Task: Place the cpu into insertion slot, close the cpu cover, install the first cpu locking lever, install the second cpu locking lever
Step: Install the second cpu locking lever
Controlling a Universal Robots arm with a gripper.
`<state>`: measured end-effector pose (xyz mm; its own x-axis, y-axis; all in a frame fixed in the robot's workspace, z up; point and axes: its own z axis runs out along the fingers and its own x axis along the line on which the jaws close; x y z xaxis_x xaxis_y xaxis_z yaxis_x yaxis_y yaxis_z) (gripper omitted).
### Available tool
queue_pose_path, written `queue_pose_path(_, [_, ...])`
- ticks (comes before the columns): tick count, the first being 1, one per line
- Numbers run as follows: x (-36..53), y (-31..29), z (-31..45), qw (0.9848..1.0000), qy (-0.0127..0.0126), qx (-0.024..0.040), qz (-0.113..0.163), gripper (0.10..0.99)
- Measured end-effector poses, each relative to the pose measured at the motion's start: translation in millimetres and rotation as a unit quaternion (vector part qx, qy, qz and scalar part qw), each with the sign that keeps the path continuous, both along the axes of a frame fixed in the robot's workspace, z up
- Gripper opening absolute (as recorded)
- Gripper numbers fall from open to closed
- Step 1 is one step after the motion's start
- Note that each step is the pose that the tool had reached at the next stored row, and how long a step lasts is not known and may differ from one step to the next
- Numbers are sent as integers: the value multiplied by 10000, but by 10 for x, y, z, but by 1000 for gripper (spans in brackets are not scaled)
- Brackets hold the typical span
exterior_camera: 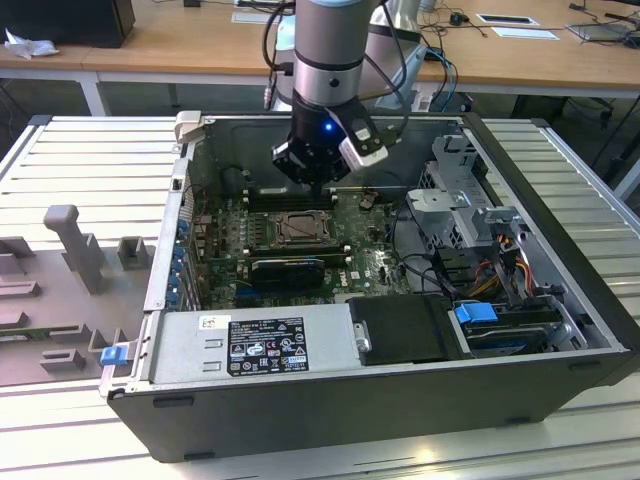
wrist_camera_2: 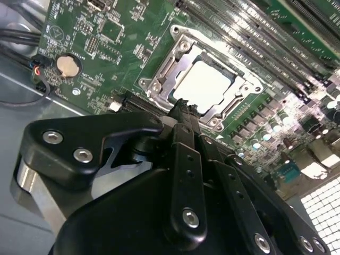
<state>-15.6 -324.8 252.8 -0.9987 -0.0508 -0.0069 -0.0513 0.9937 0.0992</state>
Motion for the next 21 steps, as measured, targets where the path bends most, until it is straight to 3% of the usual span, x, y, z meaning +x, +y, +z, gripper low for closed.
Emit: queue_pose_path(21, [0, -184, 0, 10000, 0, 0, 0, 106])
